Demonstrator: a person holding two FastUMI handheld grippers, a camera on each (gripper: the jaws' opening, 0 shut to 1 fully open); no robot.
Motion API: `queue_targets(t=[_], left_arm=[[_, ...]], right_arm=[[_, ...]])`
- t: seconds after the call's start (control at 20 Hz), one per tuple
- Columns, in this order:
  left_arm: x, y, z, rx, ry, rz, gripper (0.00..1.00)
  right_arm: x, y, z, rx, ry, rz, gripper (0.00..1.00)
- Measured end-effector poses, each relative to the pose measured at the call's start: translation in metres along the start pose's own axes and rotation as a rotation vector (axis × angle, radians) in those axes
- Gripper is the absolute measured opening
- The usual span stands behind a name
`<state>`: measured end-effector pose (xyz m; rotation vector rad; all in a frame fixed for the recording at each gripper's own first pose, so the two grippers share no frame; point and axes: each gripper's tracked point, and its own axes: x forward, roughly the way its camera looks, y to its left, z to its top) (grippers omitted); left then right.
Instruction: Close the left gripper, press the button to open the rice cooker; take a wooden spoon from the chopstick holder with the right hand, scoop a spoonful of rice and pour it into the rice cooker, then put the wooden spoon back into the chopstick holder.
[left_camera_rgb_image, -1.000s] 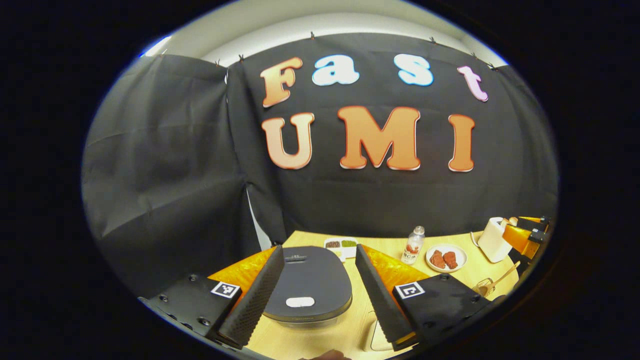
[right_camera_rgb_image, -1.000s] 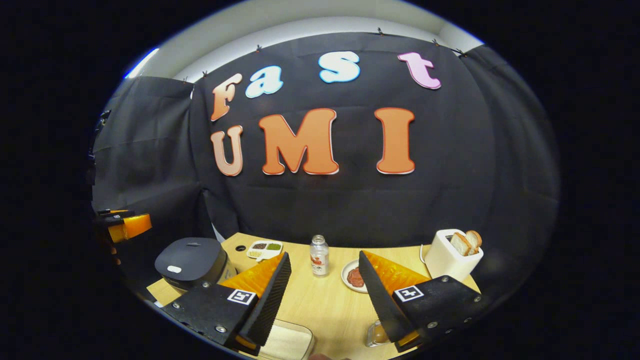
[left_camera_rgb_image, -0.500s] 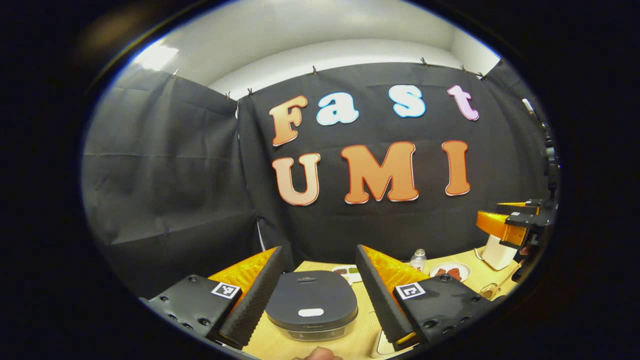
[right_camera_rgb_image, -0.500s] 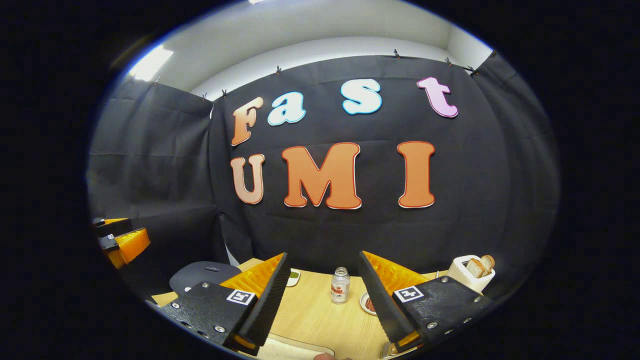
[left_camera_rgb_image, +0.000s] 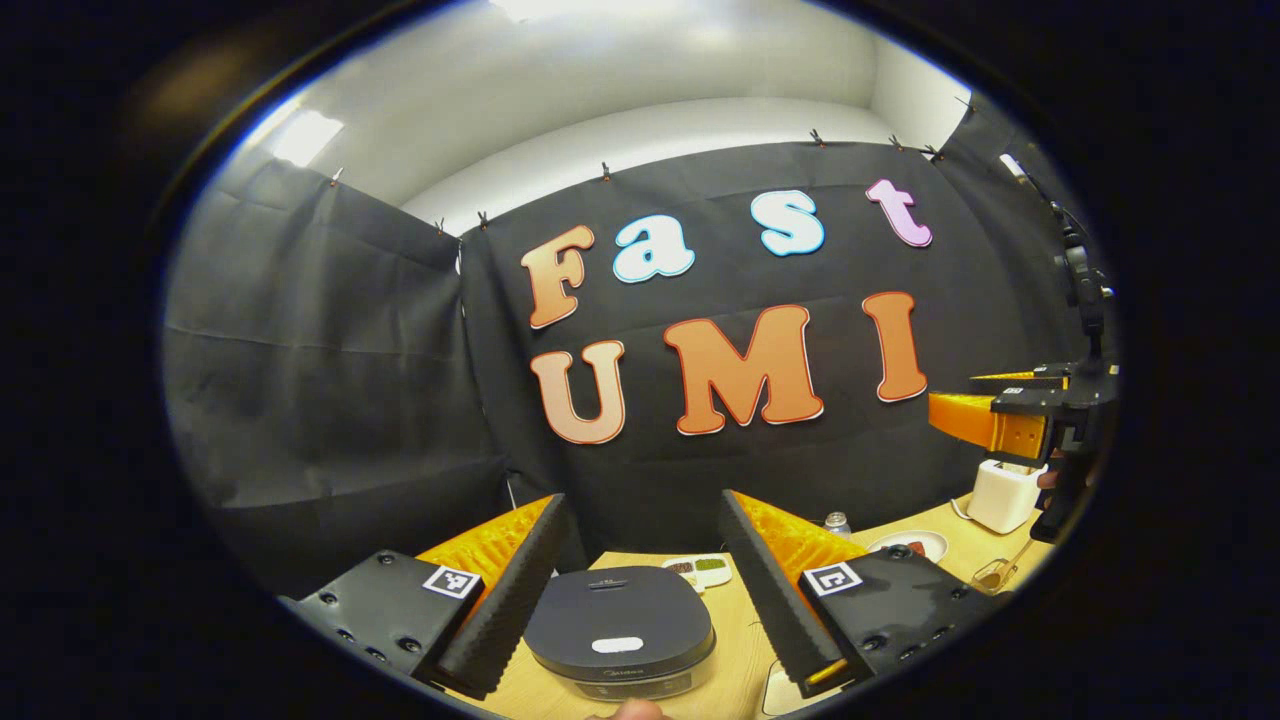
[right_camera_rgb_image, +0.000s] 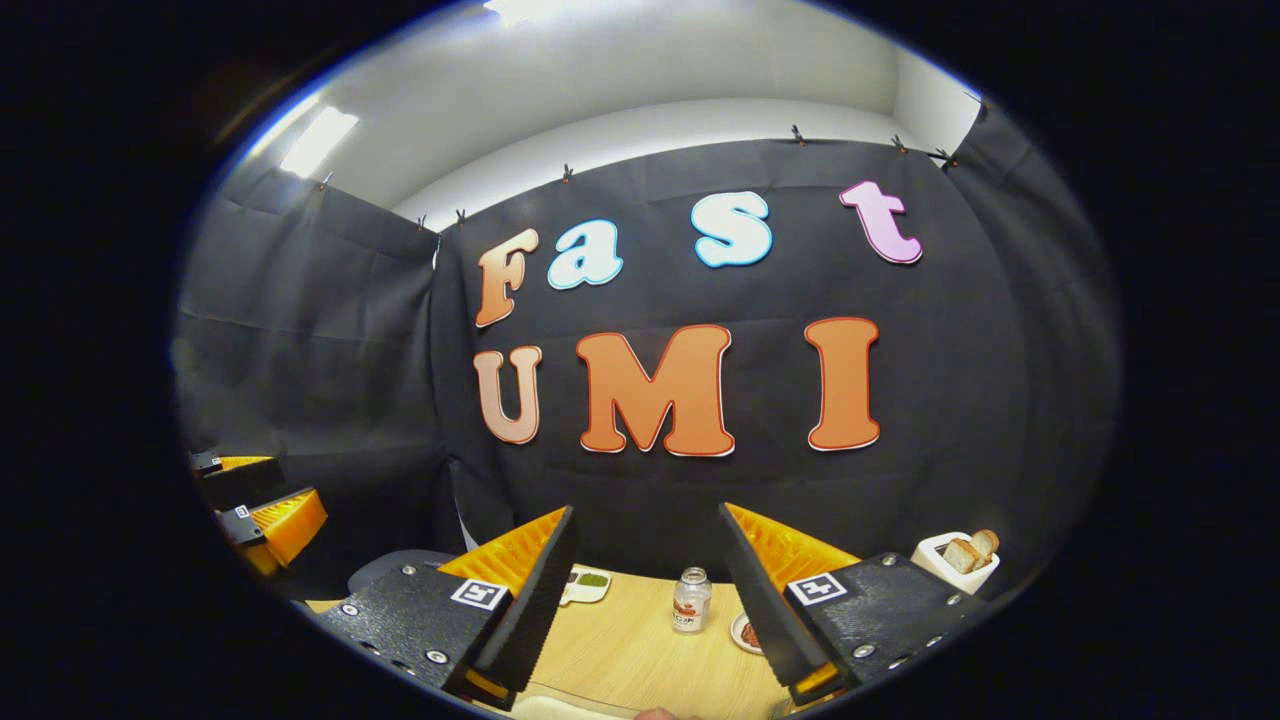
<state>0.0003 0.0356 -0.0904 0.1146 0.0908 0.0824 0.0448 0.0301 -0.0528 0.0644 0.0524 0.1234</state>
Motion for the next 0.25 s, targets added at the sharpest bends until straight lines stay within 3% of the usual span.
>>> queue_targets(t=[0.25], left_arm=[[-0.0076, -0.0065, 0.0015, -0.020, -0.004, -0.003, 1.00]], right_arm=[[0.0012, -0.0003, -0.0001, 0.007, 0.000, -0.004, 0.87]])
